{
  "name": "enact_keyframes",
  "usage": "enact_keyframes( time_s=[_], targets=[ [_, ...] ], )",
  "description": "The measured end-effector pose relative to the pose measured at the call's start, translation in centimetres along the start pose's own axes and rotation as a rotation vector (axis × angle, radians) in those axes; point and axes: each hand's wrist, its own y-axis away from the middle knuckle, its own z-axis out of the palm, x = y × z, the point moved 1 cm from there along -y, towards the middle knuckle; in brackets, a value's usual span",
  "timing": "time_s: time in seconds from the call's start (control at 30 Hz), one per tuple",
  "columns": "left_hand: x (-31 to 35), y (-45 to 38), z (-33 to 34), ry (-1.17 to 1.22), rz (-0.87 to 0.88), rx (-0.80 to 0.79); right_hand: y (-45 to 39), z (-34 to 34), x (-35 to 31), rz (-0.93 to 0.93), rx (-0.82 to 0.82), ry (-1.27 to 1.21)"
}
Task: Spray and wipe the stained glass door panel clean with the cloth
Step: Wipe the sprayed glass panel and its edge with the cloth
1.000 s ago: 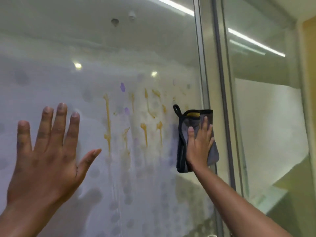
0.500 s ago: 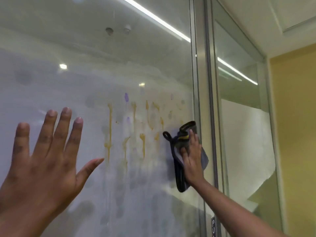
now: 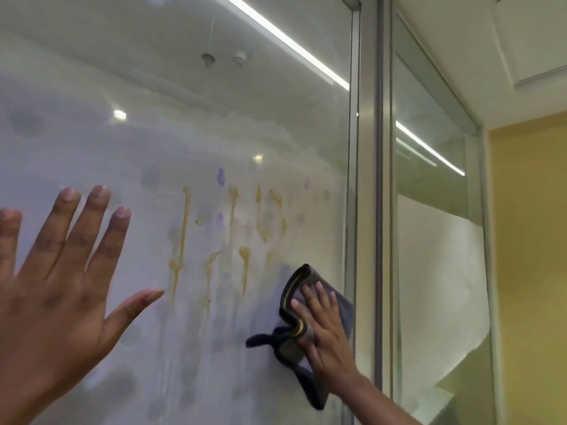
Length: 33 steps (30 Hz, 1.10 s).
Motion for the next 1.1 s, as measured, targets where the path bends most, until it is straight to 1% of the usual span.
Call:
enact_keyframes(
  time_s=[0.07, 0.13, 0.2, 0.27, 0.33, 0.37, 0.43, 0.53, 0.6, 0.67, 0.73, 0.77, 0.87, 0.9, 0.93, 0.97, 1.0, 1.03, 1.1],
  targets=[
    [0.1, 0.0, 0.1, -0.002, -0.002, 0.001, -3.3, -2.4, 2.3, 0.045, 0.032, -0.019],
    [0.1, 0.0, -0.1, -0.013, -0.006, 0.0, -8.6, -4.2, 3.7, 0.166, 0.112, -0.087],
    [0.0, 0.0, -0.2, -0.039, -0.002, -0.003, -14.0, -5.3, 4.0, 0.293, 0.213, -0.138],
    [-0.1, 0.1, -0.3, -0.05, -0.004, -0.002, -18.2, -5.8, 2.9, 0.349, 0.26, -0.179],
    [-0.3, 0.2, -0.2, -0.049, -0.005, 0.004, -20.3, -5.7, 1.0, 0.333, 0.265, -0.174],
    [-0.3, 0.3, -0.1, -0.049, -0.004, 0.006, -20.4, -5.5, -0.2, 0.289, 0.26, -0.164],
    [-0.4, 0.4, 0.2, -0.063, -0.001, 0.015, -18.7, -4.2, -2.3, 0.136, 0.227, -0.111],
    [-0.6, 0.3, 0.4, -0.083, -0.003, 0.006, -11.4, -1.3, -3.8, -0.105, 0.093, 0.004],
    [-0.5, 0.1, 0.0, -0.087, -0.004, -0.012, -5.7, -0.2, -2.9, -0.189, 0.011, 0.034],
    [-0.1, 0.1, -0.4, -0.083, -0.013, -0.016, -3.1, -1.0, -0.5, -0.237, -0.049, 0.025],
    [0.3, 0.2, -0.9, -0.075, -0.018, -0.007, -4.6, -2.8, 1.7, -0.186, -0.062, -0.035],
    [0.3, 0.2, -1.1, -0.075, -0.019, -0.007, -6.4, -3.8, 2.5, -0.11, -0.03, -0.081],
    [0.2, 0.2, -1.2, -0.078, -0.026, -0.013, -14.2, -6.2, 3.1, 0.242, 0.161, -0.199],
    [0.2, 0.2, -1.2, -0.083, -0.026, -0.012, -17.1, -6.6, 2.5, 0.335, 0.217, -0.215],
    [0.2, 0.2, -1.1, -0.09, -0.022, -0.009, -19.7, -6.8, 1.6, 0.389, 0.248, -0.212],
    [0.2, 0.2, -1.1, -0.093, -0.02, -0.007, -21.6, -6.7, 0.4, 0.399, 0.259, -0.198],
    [0.2, 0.2, -1.1, -0.092, -0.02, -0.007, -22.7, -6.2, -1.0, 0.368, 0.259, -0.179],
    [0.1, 0.2, -1.2, -0.089, -0.021, -0.008, -22.9, -5.6, -2.3, 0.308, 0.253, -0.154],
    [0.1, 0.2, -1.3, -0.086, -0.024, -0.012, -20.6, -4.1, -4.3, 0.128, 0.213, -0.09]
  ],
)
